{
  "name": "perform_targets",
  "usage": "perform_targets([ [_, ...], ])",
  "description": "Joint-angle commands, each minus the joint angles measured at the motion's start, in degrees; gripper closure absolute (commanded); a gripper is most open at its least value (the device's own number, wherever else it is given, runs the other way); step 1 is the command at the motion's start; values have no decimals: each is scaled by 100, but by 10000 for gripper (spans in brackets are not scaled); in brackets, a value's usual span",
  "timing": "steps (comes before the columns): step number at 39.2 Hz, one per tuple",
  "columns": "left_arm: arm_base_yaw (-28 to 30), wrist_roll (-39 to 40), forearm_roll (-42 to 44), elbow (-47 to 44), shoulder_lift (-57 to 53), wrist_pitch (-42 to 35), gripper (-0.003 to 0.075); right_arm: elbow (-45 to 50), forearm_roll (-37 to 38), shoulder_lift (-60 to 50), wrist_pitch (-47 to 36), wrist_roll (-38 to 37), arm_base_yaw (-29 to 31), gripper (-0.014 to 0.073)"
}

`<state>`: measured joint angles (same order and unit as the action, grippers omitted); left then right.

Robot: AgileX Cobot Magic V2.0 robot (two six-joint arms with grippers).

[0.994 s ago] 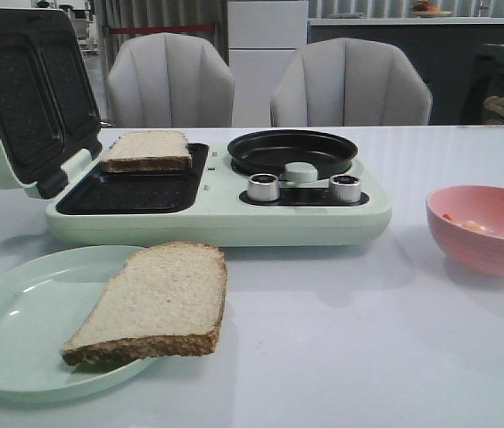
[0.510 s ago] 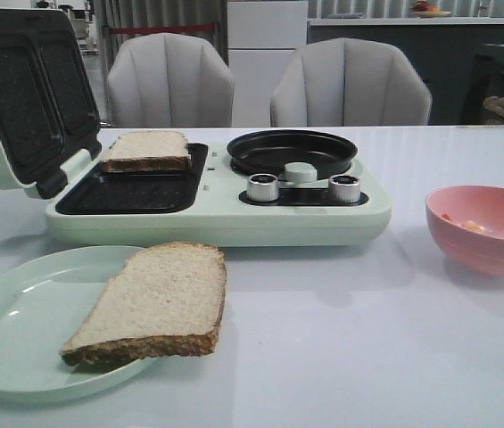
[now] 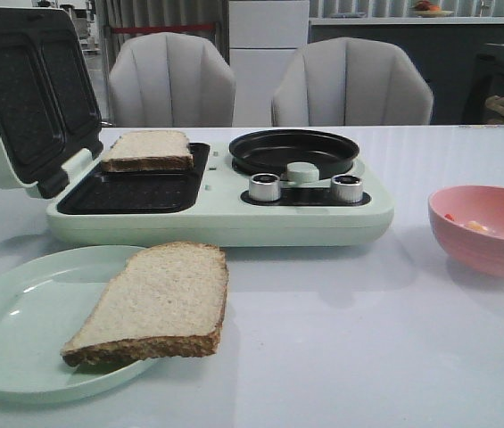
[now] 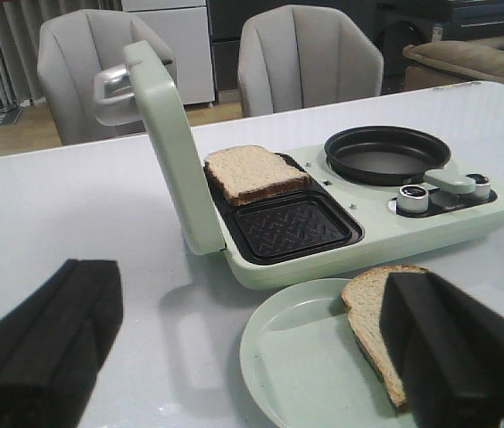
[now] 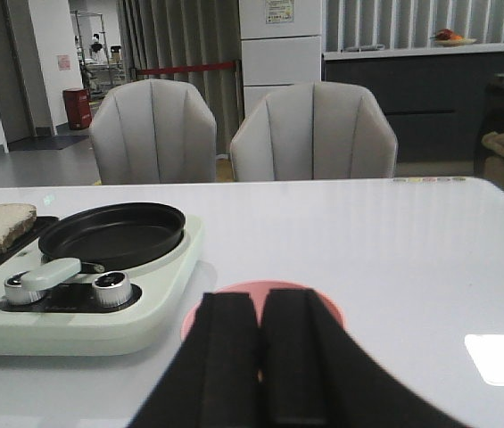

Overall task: Make breakfast with bread and shrimp
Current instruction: 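Release the bread and withdraw the left gripper, then reach the right gripper to the remaining bread slice on the plate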

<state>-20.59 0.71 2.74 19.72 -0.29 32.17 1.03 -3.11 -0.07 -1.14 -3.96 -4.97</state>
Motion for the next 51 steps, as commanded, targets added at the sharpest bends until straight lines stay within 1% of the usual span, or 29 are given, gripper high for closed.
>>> perform_targets([
  [1,3,76,-54,155,-72,-529,85,-557,-112,392,-290,-35,-38,453],
  [5,3,76,-54,155,-72,-568,85,-1312,-101,958,213,-35,-39,453],
  [8,3,76,-54,155,-72,-568,85,-1902,-106,1366,1024,-35,-39,453],
  [11,3,76,-54,155,-72,-568,85,-2219,-106,1703,1609,-35,-39,453],
  [22,3,76,-54,155,-72,-590,85,-2292,-245,2277,1784,-35,-42,443],
  [25,3,76,-54,155,-72,-590,84,-2389,-270,2496,1987,-35,-111,372],
  [30,3,76,-54,155,-72,-590,85,-2711,-270,3000,2392,-35,-484,148],
  [32,3,76,-54,155,-72,-590,85,-2841,-318,3234,2488,-35,-628,86],
  [33,3,76,-54,155,-72,-590,85,-2907,-367,3417,2508,-35,-709,69],
  [40,3,76,-54,155,-72,-590,85,-3345,-869,4530,2547,-35,-1133,62],
  [48,3,76,-54,155,-72,-590,85,-3976,-1779,6114,2700,-24,-1617,62],
  [51,3,76,-54,155,-72,-590,85,-4206,-2113,6687,2704,190,-1834,62],
])
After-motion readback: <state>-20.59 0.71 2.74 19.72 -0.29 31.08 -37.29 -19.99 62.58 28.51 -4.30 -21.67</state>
